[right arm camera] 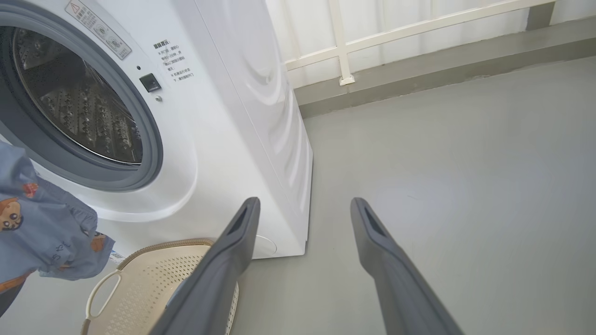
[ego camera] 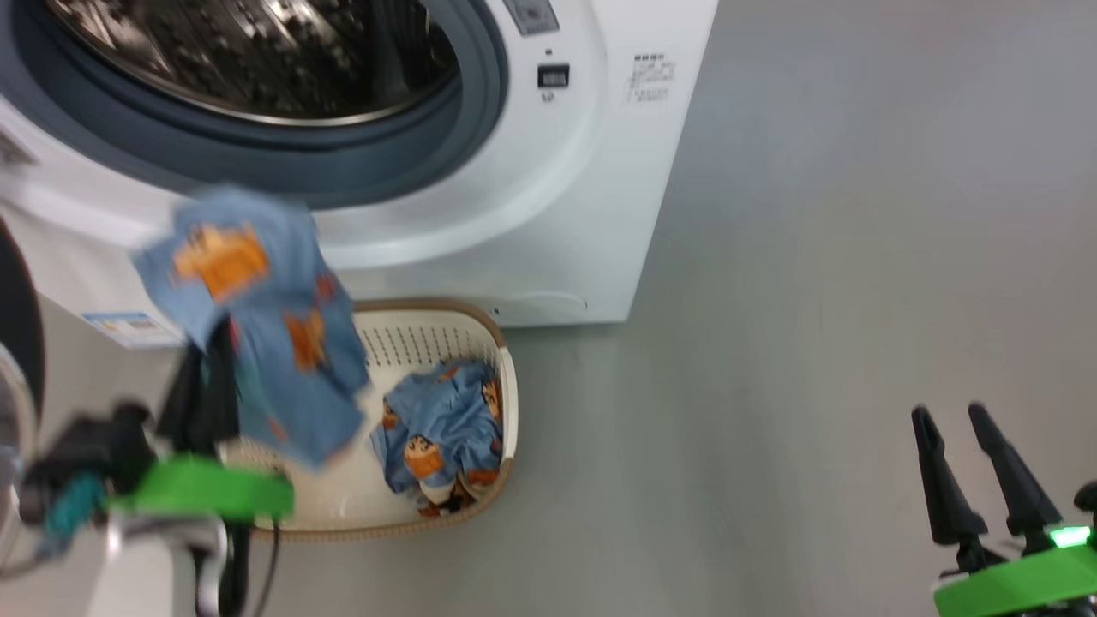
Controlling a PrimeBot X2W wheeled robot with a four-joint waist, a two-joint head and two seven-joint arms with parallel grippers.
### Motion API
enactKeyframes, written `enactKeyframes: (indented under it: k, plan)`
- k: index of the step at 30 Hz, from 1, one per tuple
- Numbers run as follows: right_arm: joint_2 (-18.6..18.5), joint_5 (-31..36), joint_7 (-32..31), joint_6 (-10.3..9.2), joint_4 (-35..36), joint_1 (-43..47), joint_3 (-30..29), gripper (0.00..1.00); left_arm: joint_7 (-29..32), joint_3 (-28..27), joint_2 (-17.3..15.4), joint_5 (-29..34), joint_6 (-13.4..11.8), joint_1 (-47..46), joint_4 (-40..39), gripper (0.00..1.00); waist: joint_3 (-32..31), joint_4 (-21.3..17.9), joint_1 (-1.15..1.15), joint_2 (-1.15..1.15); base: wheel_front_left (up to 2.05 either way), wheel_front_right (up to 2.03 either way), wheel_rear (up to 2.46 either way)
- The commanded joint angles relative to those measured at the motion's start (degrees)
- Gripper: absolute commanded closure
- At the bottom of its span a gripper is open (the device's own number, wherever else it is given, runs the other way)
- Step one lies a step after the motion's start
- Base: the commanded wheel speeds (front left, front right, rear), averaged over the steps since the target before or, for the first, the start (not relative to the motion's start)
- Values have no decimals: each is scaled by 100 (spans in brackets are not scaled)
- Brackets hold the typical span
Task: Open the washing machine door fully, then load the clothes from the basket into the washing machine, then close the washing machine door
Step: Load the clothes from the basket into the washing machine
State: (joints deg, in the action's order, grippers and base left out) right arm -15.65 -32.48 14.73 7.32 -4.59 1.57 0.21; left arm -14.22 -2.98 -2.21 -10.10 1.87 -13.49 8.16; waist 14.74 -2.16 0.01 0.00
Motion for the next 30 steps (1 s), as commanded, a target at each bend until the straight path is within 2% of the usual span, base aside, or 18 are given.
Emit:
enactKeyframes:
  k: [1,5,11,24,30]
  plan:
    - [-103,-29,27,17,147,-157,137,0,-78,-225,-68,152,50,-447,-73,100,343,-68,-1,0,0,0,0]
    - [-123,-51,27,17,176,-370,203,0,-78,-297,-106,344,95,-1340,151,100,681,-106,-1,0,0,0,0]
    - [-83,-88,27,17,189,-675,324,0,-78,-461,-338,534,123,-2443,728,100,1057,-349,-1,0,0,0,0]
    - [115,-174,27,17,176,-1028,400,0,-78,-545,-820,660,252,-4303,2597,100,1670,-951,-1,0,0,0,0]
    - [159,-195,27,17,192,-1152,441,0,-78,-652,-1042,695,168,-5020,2593,100,1867,-1169,-1,0,0,0,0]
